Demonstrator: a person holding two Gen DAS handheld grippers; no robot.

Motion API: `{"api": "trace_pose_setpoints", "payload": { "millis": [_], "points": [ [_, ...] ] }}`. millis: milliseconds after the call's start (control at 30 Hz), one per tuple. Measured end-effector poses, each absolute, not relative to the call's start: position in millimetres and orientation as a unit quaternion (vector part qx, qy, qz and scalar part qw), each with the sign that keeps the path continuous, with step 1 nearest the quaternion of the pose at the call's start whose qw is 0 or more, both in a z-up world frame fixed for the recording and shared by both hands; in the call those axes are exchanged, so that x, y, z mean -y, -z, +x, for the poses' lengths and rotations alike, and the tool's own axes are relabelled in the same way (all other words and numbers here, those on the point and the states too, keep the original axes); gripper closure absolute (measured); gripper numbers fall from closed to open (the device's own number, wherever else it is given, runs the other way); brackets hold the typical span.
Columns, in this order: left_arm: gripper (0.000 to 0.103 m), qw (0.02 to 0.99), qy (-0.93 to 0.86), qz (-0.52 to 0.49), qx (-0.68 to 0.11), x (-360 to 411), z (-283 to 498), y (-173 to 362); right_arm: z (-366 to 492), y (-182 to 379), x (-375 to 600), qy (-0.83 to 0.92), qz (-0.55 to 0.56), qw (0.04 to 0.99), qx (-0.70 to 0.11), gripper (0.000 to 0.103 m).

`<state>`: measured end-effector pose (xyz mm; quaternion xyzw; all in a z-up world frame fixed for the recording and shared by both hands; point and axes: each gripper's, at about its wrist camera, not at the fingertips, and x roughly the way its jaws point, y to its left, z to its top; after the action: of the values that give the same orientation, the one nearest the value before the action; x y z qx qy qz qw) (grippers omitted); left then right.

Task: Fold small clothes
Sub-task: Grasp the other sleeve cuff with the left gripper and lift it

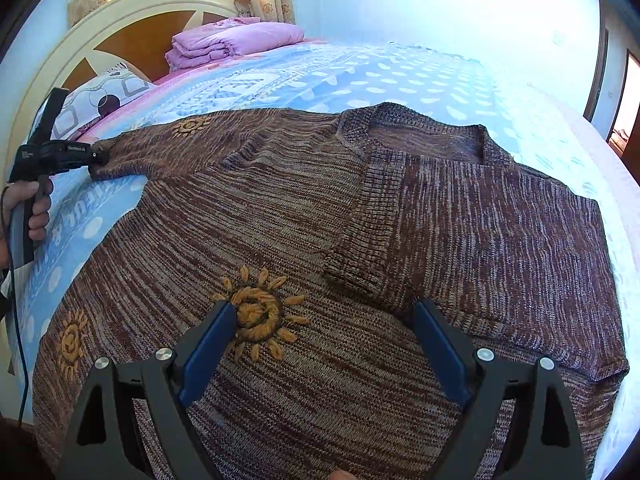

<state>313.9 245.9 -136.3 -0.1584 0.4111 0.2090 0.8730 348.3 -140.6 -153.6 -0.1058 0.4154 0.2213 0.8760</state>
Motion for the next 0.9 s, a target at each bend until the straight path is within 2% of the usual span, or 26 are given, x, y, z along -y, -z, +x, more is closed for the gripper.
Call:
{"api": "trace_pose_setpoints", "payload": {
  "millis": [267, 433, 900],
  "points": [
    [0.091, 0.893, -0.181, -0.165, -0.377, -224, 317, 95, 348, 152, 143, -0.223, -0.101, 0.877, -0.413, 0.012],
    [0.092, 0.905, -0.157, -0.156, -0.365, -199, 321, 67, 345, 135, 167, -0.227, -0.037, 0.890, -0.394, 0.012],
    [0.092, 0.937, -0.055, -0.139, -0.317, -95, 339, -1, 304, 99, 240, -0.177, -0.012, 0.909, -0.376, 0.012]
  ]
}}
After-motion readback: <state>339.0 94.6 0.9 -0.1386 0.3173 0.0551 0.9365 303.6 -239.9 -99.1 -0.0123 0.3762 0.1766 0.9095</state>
